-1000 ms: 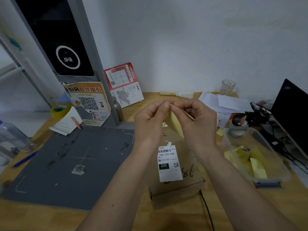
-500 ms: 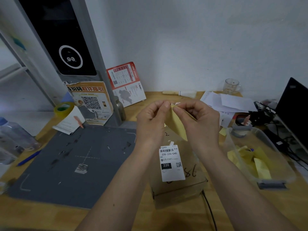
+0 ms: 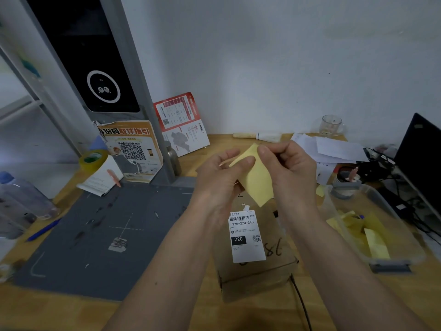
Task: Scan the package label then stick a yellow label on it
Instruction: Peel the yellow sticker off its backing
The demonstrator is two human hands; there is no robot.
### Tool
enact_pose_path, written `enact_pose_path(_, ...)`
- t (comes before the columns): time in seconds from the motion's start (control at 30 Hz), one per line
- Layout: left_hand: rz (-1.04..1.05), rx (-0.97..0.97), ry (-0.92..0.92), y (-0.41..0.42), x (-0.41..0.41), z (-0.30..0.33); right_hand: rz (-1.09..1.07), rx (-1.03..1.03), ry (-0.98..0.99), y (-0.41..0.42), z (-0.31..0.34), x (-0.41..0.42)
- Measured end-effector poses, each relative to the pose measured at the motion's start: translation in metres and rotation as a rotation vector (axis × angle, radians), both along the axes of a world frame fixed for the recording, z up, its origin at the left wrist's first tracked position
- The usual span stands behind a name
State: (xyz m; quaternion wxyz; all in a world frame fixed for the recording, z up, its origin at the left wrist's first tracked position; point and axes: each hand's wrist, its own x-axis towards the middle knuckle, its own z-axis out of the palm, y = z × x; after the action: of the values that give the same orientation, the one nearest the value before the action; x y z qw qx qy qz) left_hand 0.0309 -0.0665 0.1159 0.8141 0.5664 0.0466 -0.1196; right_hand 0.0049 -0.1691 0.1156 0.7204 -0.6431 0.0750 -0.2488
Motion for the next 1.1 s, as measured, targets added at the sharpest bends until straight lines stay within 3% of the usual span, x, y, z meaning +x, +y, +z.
enact_pose_path(0.17,-0.06,0.377,-0.327,0.009,0.001,0.005,0.064,-0.131,0.104,-0.011,0.007,0.001)
enact_pose_path(0.23,-0.081,0.435,-0.367,0.012,0.001,0.008,0.103,-0.195,0.113,-0.015,0.009,0.001)
enact_pose_path(0.4,0.278,0.776,-0.551,0.003,-0.005,0.005,0.005,-0.183,0.115,-0.018,0.009,0.004)
enact_pose_path(0.5,0.19,0.735,-0.646,-0.007,-0.013,0.004,-0.01,-0.12,0.111,-0.014,0.008,0.004)
enact_pose_path(0.7,-0.071,0.589,-0.587,-0.007,-0.008,-0.003,0.036,0.017,0.104,-0.015,0.006,0.003)
enact_pose_path(1.1,0.074,0.449,-0.56,-0.011,-0.014,-0.004,0.118,0.126,0.007,-0.013,0.005,0.0)
